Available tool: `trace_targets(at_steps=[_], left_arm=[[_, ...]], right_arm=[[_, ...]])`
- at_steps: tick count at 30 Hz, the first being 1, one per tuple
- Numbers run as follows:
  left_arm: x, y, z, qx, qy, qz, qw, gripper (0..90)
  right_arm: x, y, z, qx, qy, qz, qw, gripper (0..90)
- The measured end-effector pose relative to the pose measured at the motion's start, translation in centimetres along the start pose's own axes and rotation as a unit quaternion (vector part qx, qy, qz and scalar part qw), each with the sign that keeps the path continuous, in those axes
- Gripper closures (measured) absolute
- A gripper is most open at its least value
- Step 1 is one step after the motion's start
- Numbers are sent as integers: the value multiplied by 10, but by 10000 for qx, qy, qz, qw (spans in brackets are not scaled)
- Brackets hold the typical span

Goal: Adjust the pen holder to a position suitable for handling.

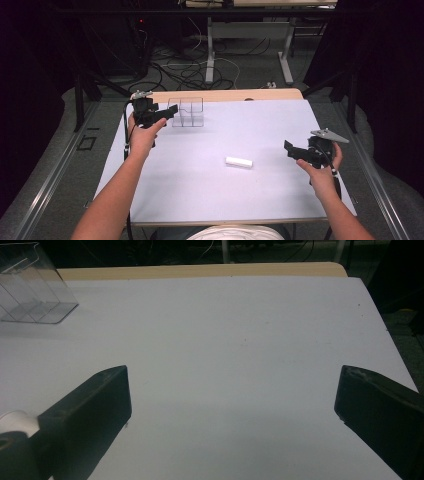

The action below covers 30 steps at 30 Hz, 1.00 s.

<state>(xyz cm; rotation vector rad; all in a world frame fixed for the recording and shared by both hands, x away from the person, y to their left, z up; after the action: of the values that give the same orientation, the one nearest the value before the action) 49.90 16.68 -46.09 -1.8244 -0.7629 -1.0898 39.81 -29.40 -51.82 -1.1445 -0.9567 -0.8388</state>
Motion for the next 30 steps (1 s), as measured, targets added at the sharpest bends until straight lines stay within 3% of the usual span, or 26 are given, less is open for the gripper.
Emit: trace_targets(at_steps=[7, 18, 25, 30], left_arm=[[12, 13, 1, 137, -96, -9, 9999, 259], [27, 33, 9, 557, 171, 242, 9980, 369], [27, 42, 20, 767, 116, 281, 9966, 370], [20, 50, 30, 930, 125, 498, 9943, 376]], right_arm=[[-2, 0, -1, -13, 3, 69, 10000, 52], [-4, 1, -2, 32, 25, 124, 9999, 69], [-6, 3, -1, 40, 93, 153, 9998, 77], [-6, 3, -2, 36, 102, 134, 9999, 95]])
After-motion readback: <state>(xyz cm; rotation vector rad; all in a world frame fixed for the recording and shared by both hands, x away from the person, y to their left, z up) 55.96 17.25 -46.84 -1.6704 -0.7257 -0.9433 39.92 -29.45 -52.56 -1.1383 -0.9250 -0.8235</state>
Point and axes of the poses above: each handheld gripper's, and its own axes: y roughly forward along the jaws, x roughly out of its top, z roughly to its left, the point moved 5 cm from there along y, roughly forward along the jaws, and after that the axes turned 8 degrees about -z, right-handed, at the moved point
